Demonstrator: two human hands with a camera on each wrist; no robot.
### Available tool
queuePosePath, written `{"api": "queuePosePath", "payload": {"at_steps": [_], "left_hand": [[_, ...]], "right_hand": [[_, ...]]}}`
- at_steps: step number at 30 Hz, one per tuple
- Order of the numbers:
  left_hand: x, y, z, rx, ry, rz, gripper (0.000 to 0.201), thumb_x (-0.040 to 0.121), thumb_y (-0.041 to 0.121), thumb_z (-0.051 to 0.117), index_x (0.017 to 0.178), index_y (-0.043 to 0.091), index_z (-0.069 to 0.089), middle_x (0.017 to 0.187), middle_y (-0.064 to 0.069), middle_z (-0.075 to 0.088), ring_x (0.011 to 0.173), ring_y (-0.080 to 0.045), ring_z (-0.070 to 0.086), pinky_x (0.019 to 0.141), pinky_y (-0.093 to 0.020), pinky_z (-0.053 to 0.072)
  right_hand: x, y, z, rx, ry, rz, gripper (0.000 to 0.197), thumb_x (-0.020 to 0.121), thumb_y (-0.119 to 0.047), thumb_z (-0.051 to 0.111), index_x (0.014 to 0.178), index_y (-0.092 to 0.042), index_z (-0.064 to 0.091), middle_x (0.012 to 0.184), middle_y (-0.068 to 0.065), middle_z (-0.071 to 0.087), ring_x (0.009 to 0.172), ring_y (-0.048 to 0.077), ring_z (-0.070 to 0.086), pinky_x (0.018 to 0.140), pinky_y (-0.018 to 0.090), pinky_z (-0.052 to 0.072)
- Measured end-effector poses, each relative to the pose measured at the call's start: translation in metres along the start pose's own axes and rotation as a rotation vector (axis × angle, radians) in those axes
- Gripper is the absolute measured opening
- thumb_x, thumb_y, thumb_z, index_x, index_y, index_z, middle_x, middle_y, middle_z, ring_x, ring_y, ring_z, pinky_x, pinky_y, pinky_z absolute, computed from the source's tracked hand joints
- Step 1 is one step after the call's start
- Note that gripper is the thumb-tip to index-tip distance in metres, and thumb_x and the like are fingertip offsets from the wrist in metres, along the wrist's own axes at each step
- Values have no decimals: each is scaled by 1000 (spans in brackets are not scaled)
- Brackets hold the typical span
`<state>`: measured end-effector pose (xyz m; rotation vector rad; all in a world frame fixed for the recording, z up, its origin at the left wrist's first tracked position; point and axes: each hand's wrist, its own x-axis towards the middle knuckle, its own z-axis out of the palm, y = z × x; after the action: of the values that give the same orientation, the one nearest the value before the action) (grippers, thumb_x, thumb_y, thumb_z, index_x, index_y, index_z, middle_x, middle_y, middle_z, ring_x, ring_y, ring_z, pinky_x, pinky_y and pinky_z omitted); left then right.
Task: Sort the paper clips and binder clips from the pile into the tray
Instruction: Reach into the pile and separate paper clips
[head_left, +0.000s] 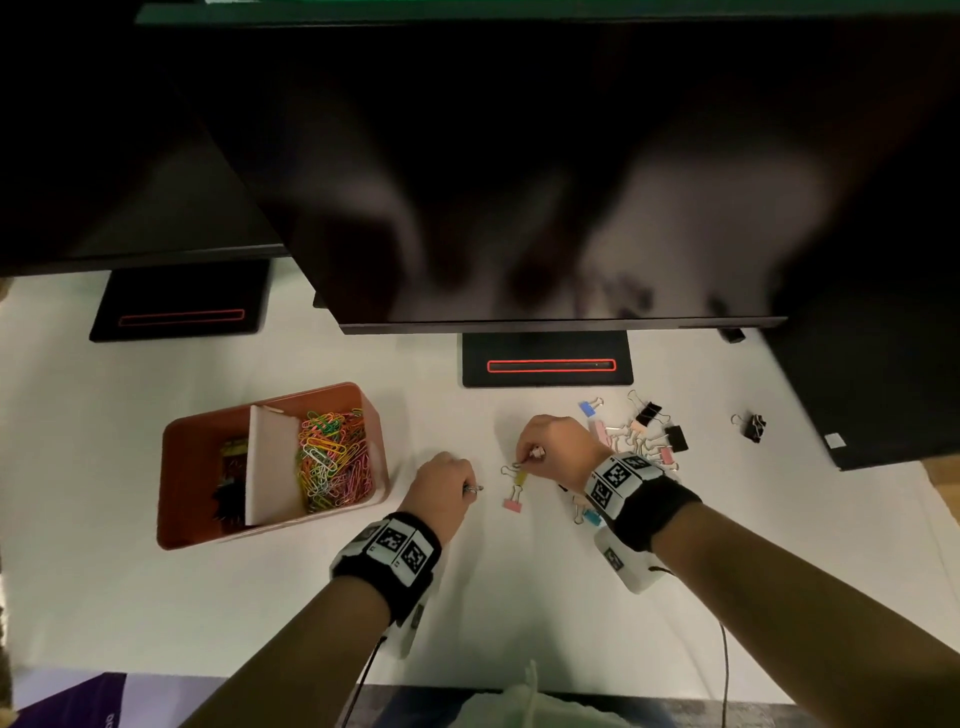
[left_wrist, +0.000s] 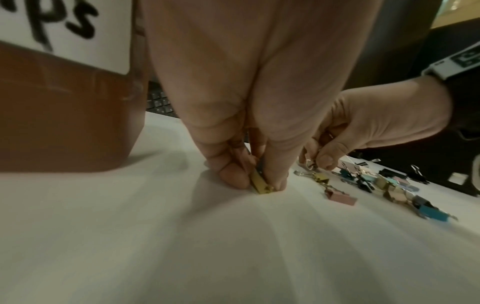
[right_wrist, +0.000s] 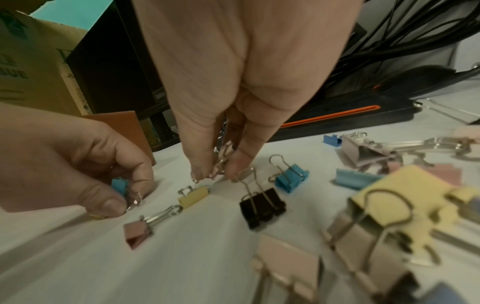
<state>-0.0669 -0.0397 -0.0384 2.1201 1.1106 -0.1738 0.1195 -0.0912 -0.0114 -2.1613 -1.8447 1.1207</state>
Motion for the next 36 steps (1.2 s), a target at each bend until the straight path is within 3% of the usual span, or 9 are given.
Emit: {"api": "queuePosePath", "payload": {"at_steps": [6, 9, 11, 15, 21, 25, 30, 33, 36], "left_hand": [[-12, 9, -12, 9, -4, 65, 11, 87, 14, 58, 94, 7, 62, 97, -11, 61, 92, -24, 56, 80, -29, 44], [-37, 16, -43, -134, 166, 135, 5, 83, 15, 65, 85, 11, 63, 80, 0, 62, 75, -15, 57, 68, -22, 45], [-60, 12, -73, -230, 276, 132, 6, 81, 15, 68, 82, 13, 62, 72, 5, 61, 68, -10, 57, 63, -17, 44], [-98, -42, -133, -363, 415, -47, 8, 79, 15, 70, 80, 18, 63, 75, 3, 66, 72, -12, 62, 67, -24, 48], [-125, -116, -177, -823, 534, -301, 10, 89, 15, 58, 81, 16, 63, 84, -7, 66, 84, -24, 65, 63, -21, 56], [-129, -126, -186, -950, 440, -397, 33, 96, 41, 40, 112, 18, 57, 115, -6, 59, 103, -19, 58, 80, -38, 54], [-136, -114, -189, -617, 485, -173, 24, 96, 43, 39, 89, 41, 61, 96, 12, 62, 89, -5, 58, 86, -37, 51], [-128, -94, -176, -417, 474, 16, 22, 94, 34, 46, 104, 28, 65, 105, 7, 63, 100, -2, 56, 93, -22, 45], [-109, -56, -149, -373, 412, 184, 18, 90, 21, 56, 107, 24, 63, 109, 9, 56, 96, 1, 55, 80, -5, 41]], "right_hand": [[-10, -9, -3, -1, 68, -28, 14, 87, -14, 61, 98, -12, 69, 105, 4, 65, 95, 18, 59, 80, 18, 42], [-13, -31, -11, 12, 141, -133, 11, 86, -13, 63, 94, -12, 70, 100, 3, 65, 86, 12, 57, 80, 19, 47], [-10, -56, -16, 58, 203, -228, 8, 84, -11, 65, 90, -11, 71, 96, 3, 66, 80, 6, 52, 75, 11, 42], [6, -127, -16, 149, 221, -437, 6, 81, -5, 68, 86, -7, 71, 93, 6, 65, 76, 6, 51, 69, 2, 34], [45, -246, 22, 197, 197, -617, 9, 80, -7, 70, 89, -8, 69, 94, 9, 65, 84, 19, 60, 82, 23, 44], [61, -280, 46, 123, 103, -462, 30, 85, -27, 66, 110, -11, 62, 109, 11, 62, 101, 26, 56, 96, 40, 42], [45, -253, 39, 187, 170, -506, 31, 88, -30, 62, 115, -14, 60, 115, 4, 62, 102, 17, 58, 90, 27, 47], [25, -203, 28, 213, 250, -463, 25, 87, -24, 64, 112, -17, 62, 109, 2, 61, 87, 12, 57, 83, 23, 47], [3, -136, 18, 145, 300, -258, 35, 86, -29, 65, 119, -23, 57, 113, 0, 55, 91, 8, 53, 85, 25, 47]]}}
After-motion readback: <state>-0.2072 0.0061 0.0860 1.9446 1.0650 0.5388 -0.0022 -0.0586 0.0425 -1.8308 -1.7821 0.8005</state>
